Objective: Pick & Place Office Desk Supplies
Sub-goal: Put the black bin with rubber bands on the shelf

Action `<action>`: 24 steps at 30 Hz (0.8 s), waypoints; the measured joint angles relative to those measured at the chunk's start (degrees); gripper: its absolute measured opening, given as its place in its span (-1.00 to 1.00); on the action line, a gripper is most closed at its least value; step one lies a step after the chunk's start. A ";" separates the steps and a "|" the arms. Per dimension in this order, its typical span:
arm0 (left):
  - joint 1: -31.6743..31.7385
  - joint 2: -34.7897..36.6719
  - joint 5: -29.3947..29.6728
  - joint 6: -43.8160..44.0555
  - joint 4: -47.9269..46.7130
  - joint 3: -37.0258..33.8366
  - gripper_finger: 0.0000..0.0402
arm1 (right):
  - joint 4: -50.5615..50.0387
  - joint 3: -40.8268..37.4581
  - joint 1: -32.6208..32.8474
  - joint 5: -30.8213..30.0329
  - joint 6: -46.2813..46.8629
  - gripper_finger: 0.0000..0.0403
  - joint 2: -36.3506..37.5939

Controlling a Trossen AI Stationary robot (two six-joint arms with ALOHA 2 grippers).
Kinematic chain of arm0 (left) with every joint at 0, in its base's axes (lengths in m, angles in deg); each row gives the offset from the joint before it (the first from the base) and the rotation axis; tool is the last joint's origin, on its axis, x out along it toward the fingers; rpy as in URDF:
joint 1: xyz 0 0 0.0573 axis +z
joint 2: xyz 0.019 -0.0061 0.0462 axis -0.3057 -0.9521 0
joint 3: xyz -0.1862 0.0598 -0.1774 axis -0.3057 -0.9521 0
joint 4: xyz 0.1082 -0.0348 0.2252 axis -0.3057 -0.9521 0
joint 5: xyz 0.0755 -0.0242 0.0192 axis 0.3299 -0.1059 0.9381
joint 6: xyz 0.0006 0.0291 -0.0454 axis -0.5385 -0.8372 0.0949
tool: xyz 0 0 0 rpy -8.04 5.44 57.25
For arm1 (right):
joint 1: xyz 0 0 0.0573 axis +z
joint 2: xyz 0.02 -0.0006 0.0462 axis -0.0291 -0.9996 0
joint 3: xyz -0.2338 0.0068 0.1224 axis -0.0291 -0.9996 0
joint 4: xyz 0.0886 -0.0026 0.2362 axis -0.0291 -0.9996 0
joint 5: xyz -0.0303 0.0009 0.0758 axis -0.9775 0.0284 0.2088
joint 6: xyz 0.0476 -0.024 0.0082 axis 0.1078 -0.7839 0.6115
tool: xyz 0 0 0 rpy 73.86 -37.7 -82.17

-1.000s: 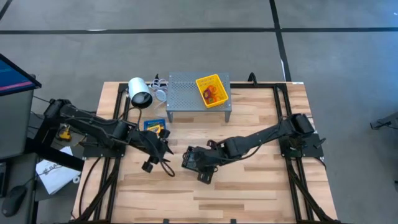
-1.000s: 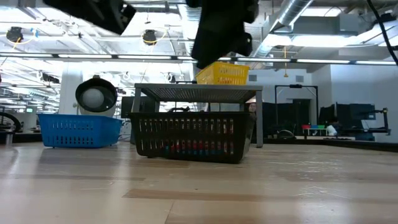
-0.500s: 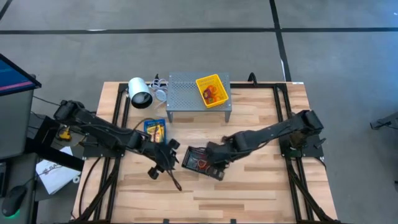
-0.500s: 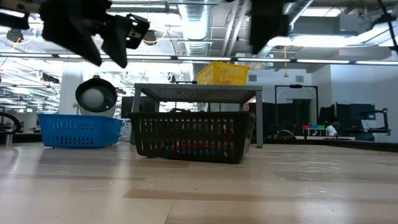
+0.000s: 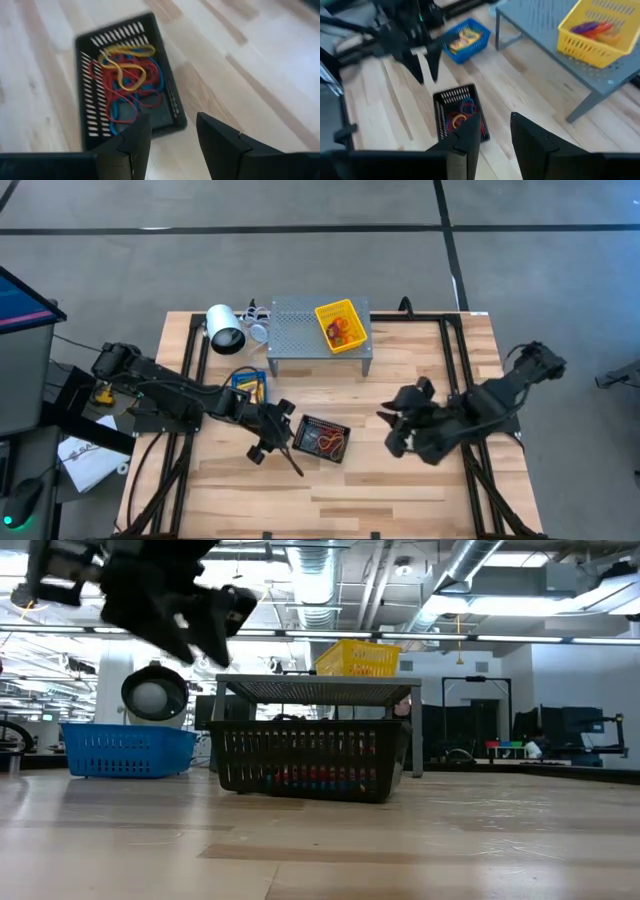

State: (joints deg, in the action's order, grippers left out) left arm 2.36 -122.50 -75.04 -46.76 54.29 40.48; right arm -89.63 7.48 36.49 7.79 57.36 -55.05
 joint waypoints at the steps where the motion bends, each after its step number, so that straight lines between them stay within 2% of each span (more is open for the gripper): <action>1: -0.01 -0.48 -0.01 -0.68 -0.48 0.00 -0.24 | -0.13 0.00 0.75 -1.18 0.30 -0.49 0.71; 5: -0.41 -4.60 -0.84 -4.06 -1.15 0.02 -0.23 | -1.09 0.00 2.48 -3.40 0.49 -0.49 1.91; 7: -0.99 -6.65 0.53 -6.26 -1.38 -0.04 -0.24 | -1.65 0.00 2.73 -3.58 0.51 -0.49 1.89; 10: -1.60 -7.61 3.31 -8.61 -0.78 -0.04 -0.26 | -2.50 -0.02 2.63 -3.58 0.51 -0.49 1.27; 14: -1.64 -7.54 4.23 -12.32 -0.34 -0.04 -0.28 | -4.38 -0.11 2.62 -3.16 1.16 -0.49 0.39; 20: -3.04 -7.46 11.30 -24.01 0.16 -0.04 -0.28 | -5.53 -0.13 2.24 -2.17 2.02 -0.49 -0.90; 24: -3.06 -7.46 11.35 -31.92 -0.47 -0.02 -0.28 | -5.97 -0.17 2.28 -1.39 2.07 -0.49 -1.61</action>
State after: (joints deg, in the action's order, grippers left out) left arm -0.70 -129.95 -63.69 -78.68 53.82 40.46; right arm -95.60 7.30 38.77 6.39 59.44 -56.66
